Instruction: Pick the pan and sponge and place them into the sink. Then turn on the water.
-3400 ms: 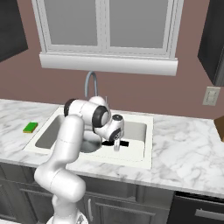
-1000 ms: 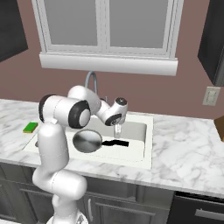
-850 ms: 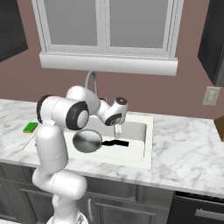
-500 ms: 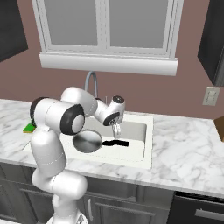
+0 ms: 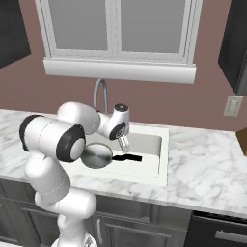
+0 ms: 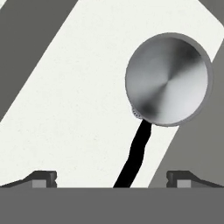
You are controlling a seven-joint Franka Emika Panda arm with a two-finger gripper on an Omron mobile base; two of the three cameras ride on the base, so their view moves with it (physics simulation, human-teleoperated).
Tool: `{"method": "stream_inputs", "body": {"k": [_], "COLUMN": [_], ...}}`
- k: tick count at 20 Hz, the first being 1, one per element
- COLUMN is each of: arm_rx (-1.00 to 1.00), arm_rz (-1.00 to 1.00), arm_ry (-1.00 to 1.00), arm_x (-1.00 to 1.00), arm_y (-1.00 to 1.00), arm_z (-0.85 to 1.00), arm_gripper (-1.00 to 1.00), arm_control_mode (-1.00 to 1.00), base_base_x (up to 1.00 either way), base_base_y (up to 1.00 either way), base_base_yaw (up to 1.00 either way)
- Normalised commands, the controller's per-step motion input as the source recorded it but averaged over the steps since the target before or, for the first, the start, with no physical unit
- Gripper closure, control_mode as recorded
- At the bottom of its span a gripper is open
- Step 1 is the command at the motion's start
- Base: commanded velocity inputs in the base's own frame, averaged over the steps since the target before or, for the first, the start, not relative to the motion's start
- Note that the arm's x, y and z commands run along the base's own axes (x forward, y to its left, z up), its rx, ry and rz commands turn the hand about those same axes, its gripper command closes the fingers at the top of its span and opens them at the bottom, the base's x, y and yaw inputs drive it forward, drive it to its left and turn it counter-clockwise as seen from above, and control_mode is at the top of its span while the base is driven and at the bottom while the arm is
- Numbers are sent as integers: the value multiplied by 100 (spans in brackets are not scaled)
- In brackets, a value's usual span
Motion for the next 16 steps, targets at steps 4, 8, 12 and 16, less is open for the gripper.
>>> {"method": "stream_inputs", "body": {"k": [4,8,12,16], "arm_rx": [-5,-4,-2,-4], "arm_rz": [10,9,9,12], "arm_ry": [-1,-1,0,1], "arm_x": [-34,-37,-29,-23], "arm_y": [13,14,21,19], "arm_z": [18,18,17,25], "arm_gripper": [-100,-100,-100,-100], "arm_control_mode": [-100,-100,-100,-100], "base_base_x": [0,0,0,0], "base_base_y": [0,0,0,0], "base_base_yaw": [0,0,0,0]}}
